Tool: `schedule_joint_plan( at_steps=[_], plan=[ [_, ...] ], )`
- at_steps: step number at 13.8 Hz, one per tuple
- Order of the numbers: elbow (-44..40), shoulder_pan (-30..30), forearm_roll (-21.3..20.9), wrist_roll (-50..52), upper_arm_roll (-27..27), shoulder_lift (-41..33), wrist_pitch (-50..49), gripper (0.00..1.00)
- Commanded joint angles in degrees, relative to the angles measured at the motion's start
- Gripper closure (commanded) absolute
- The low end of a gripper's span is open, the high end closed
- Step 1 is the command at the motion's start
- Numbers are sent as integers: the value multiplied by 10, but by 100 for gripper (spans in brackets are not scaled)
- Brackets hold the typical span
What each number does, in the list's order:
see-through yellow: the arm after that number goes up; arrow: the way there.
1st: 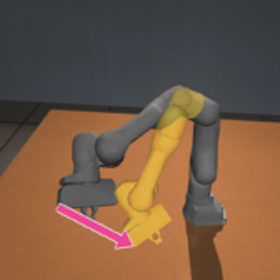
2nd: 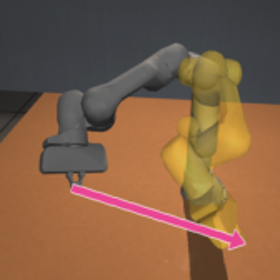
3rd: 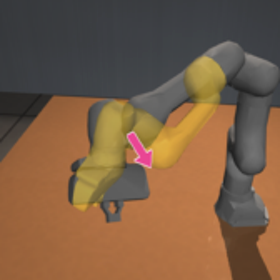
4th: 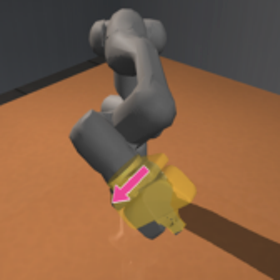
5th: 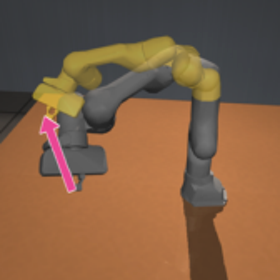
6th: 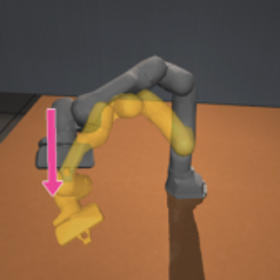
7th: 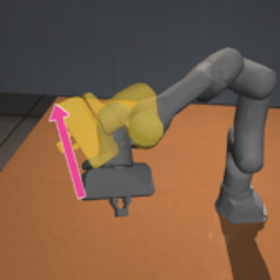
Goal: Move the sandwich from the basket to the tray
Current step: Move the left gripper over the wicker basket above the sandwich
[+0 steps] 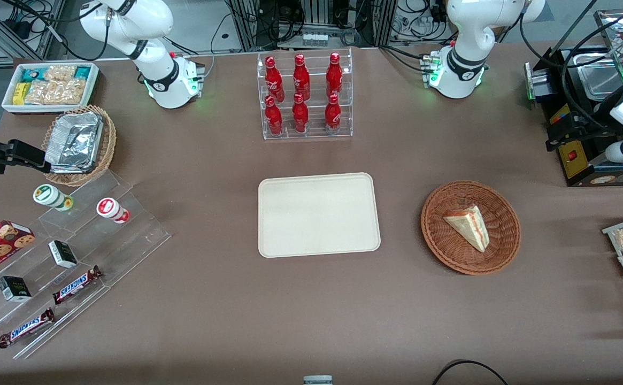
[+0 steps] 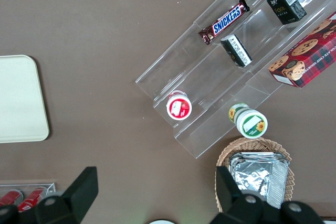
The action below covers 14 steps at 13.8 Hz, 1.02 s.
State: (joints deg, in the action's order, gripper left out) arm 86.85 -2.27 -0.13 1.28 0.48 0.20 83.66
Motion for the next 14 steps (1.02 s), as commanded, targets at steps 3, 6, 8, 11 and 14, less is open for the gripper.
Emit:
schedule_joint_plan(
  at_steps=[3, 6, 8, 11, 14],
  plan=[
    [-8, -9, -26, 28, 4, 20, -5, 0],
    [16, -9, -34, 52, 4, 58, 25, 0],
    [65, -8, -34, 74, 3, 60, 87, 0],
    [146, -8, -26, 132, 4, 63, 183, 0],
    [209, -9, 5, 221, 7, 59, 276, 0]
  ],
)
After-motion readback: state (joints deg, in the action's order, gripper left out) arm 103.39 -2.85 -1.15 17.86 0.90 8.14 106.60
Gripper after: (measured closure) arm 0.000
